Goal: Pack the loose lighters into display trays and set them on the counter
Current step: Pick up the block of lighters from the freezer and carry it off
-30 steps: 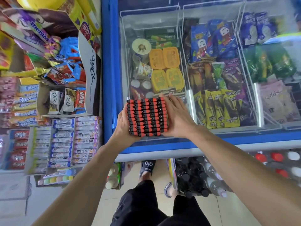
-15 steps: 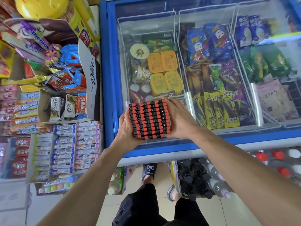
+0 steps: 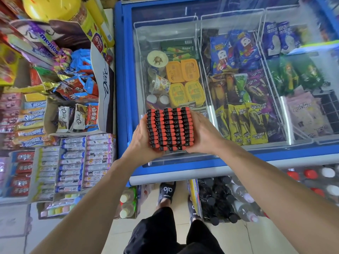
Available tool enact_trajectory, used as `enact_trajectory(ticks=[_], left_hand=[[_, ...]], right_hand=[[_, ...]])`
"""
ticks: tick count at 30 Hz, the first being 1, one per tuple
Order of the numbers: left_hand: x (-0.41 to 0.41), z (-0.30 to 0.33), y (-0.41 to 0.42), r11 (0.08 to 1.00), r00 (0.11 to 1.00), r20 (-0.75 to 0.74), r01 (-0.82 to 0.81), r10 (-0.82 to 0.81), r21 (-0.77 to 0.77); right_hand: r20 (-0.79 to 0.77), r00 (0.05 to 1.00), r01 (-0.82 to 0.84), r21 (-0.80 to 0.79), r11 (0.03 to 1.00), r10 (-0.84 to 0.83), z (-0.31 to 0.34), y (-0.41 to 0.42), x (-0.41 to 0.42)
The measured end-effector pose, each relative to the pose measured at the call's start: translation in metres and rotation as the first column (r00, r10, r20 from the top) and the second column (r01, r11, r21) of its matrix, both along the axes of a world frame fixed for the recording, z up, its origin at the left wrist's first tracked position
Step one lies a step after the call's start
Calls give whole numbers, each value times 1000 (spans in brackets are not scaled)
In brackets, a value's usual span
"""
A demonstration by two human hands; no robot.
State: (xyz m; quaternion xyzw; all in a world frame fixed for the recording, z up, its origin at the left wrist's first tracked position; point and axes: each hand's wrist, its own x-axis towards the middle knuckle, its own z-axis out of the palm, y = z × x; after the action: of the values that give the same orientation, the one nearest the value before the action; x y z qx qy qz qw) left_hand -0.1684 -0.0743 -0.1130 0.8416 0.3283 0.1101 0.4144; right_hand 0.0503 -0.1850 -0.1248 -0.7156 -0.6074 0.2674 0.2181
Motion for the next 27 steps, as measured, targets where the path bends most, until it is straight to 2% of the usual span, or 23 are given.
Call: enact_trajectory(ticks=[3,7,12,18,22,27], left_hand=[[-4,10,-4,997,999,48,1,2,-72],[-14,22,-17,997,996,92,-11,18,-79],[-37,42,-44,995,986,134,-95,96,-12],[-94,63,-83,972,969,88,-232,230,21],[-137,77,-109,950,957,94,-285,275,129],[-197,93,-147,892,898,109,-438,427,115]], right_hand=[[-87,996,-2,12,1000,3,16,-5,-2],[-90,995,-38,1,999,38,32,-8,-6],[-21,993,-120,-4,993,120,47,-13,-20],[35,966,-258,10,966,258,80,-24,-57],[-31,934,-355,16,935,355,96,-24,-100],[-60,875,-479,20,877,480,112,-24,-163]])
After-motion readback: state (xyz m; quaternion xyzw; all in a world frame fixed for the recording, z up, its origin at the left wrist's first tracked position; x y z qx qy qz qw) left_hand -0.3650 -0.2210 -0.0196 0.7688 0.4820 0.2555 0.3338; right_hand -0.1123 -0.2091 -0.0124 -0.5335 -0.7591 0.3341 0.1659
